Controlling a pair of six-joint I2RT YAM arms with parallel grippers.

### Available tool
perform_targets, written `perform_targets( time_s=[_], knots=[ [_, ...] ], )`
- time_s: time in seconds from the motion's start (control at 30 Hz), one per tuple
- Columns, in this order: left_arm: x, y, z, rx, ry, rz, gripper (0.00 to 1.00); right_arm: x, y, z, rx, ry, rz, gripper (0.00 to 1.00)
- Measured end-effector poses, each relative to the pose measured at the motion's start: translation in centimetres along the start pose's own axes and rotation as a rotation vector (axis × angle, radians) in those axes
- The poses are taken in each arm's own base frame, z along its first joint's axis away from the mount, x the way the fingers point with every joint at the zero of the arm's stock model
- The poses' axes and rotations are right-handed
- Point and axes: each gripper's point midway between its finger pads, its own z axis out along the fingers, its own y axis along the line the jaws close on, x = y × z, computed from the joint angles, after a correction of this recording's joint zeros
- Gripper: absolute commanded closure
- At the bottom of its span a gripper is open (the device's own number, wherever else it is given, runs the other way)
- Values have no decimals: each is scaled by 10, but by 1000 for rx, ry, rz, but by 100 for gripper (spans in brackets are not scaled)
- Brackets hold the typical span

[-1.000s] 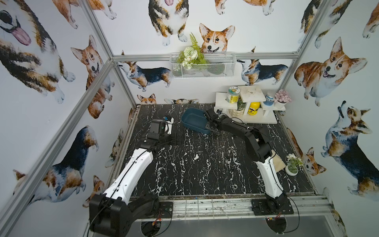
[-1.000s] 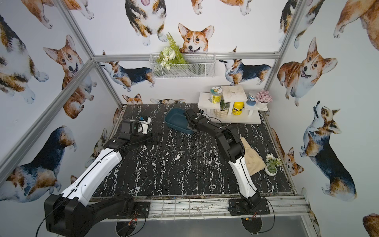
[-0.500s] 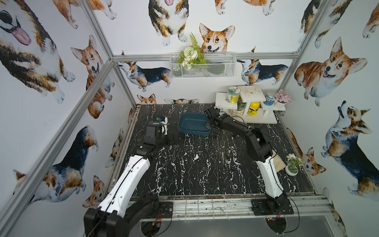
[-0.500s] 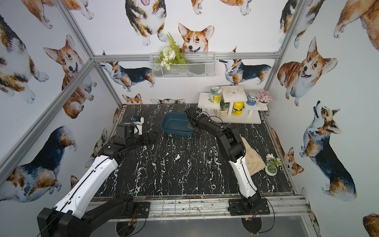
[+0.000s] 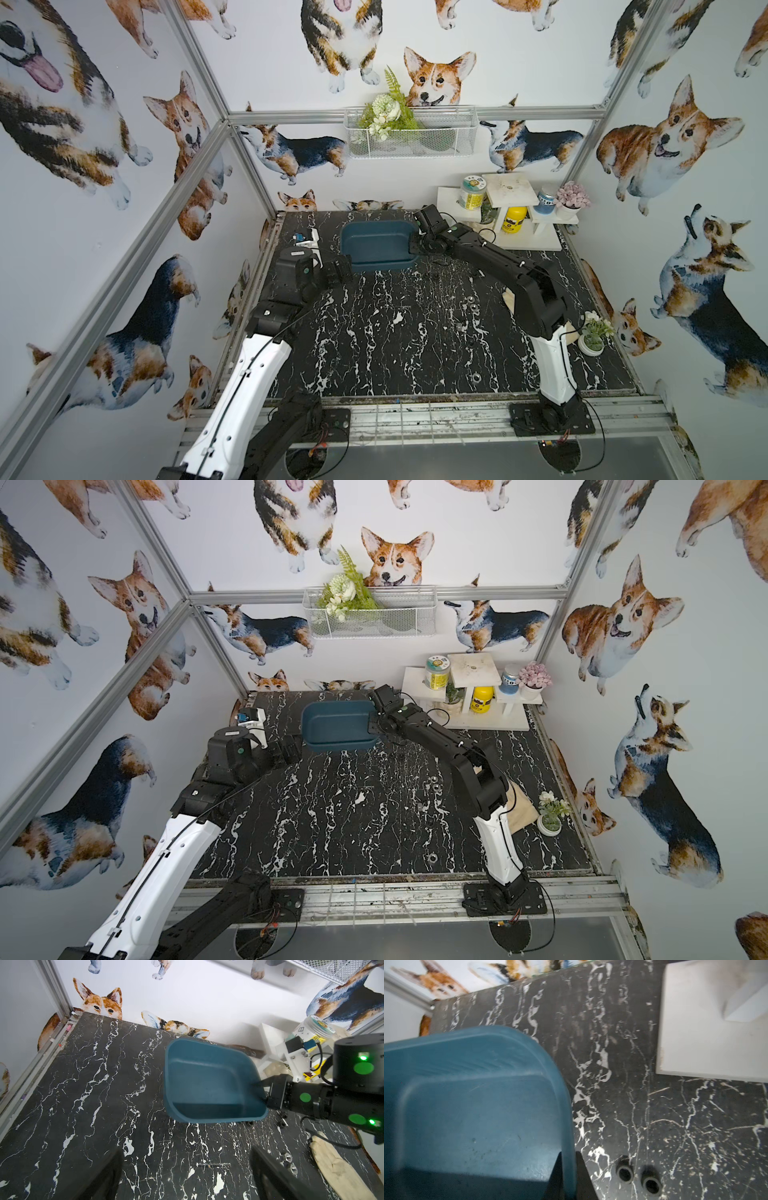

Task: Put the nuts on the desktop into the storage box
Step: Pick up the storage box at the center of the board, then place the storage box at the center of the board.

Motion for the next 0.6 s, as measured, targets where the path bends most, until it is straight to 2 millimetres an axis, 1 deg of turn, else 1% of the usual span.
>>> perform_targets(
  time_s=[0.03,0.1,0.17,0.4,0.5,0.57,0.6],
  knots=[
    [-1,-1,1,-2,13,1,0,5,7,-6,-19,8,-28,100],
    [-1,-6,4,19,45,2,0,19,15,-15,-40,30,-70,100],
    [4,-13,9,53,88,5,0,39,20,-27,-57,62,-115,100],
    [22,-24,12,119,178,-20,0,115,18,-67,-106,183,-246,100],
    [37,-28,20,152,241,-33,0,153,12,-75,-114,245,-327,100],
    [54,-30,29,171,304,-54,0,180,5,-78,-121,297,-375,100],
    [61,-30,32,177,326,-67,0,189,1,-78,-127,319,-397,100]
  ],
)
